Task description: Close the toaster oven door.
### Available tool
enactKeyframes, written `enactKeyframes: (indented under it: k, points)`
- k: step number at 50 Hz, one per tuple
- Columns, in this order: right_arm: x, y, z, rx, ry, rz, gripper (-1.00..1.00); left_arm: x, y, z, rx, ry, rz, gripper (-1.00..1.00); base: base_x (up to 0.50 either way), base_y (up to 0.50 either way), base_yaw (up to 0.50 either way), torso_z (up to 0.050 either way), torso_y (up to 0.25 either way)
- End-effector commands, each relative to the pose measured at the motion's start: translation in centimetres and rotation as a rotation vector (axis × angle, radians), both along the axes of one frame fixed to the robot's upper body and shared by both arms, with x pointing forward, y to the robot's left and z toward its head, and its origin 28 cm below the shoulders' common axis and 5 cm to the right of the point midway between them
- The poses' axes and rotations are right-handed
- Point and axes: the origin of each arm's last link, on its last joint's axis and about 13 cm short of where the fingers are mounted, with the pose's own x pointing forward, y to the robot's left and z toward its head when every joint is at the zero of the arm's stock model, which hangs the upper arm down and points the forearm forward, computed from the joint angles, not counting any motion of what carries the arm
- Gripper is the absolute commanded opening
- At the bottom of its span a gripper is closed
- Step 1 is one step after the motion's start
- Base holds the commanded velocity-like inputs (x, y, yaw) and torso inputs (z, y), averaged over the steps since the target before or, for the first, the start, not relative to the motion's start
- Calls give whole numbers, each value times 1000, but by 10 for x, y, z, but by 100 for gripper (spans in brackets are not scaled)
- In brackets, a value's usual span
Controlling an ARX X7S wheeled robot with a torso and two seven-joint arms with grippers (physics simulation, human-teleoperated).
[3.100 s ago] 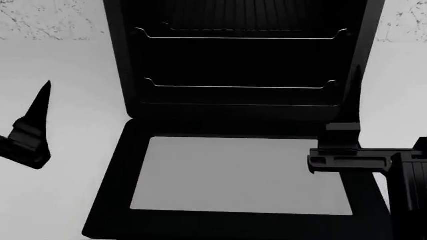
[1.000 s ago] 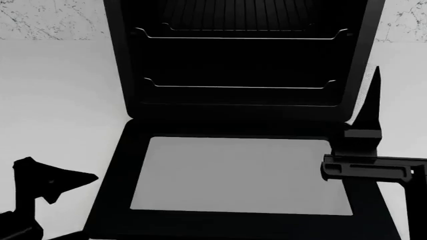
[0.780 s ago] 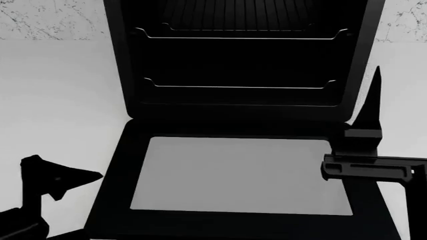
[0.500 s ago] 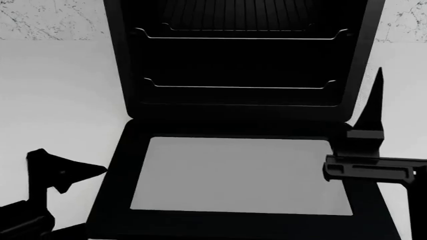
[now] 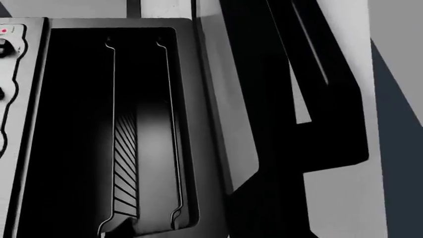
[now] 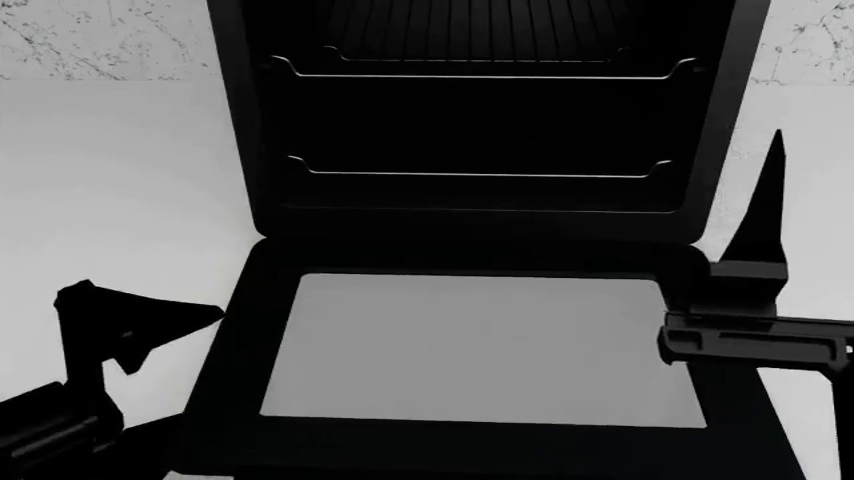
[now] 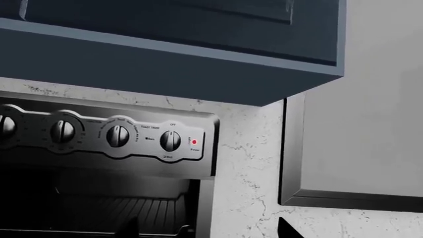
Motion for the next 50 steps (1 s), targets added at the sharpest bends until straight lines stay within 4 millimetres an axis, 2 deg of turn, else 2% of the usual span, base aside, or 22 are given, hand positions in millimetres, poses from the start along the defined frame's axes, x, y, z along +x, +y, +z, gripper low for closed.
enactKeyframes:
  k: [1,11,22,37,45,50]
  points:
    - [-12,-2,10,9,-50,-7,100,5,-10,6,-81,-76,-63,100,0,-3,-4,0,0]
    - [-19,-3,11,14,-88,-4,100,8,-18,18,-162,-123,-69,100,2,-3,-6,0,0]
    - [-21,-4,10,19,-89,-6,100,11,-30,31,-357,-195,-75,100,6,-6,-11,0,0]
    - [-26,-5,12,22,-101,-6,100,9,-36,28,-443,-157,-48,100,1,-4,-5,0,0]
    - [-25,-5,12,25,-103,-3,100,1,-43,24,-611,-99,63,100,0,-3,-4,0,0]
    - [-26,-6,14,27,-107,-4,100,-1,-50,25,-729,-135,108,100,0,-5,-6,0,0]
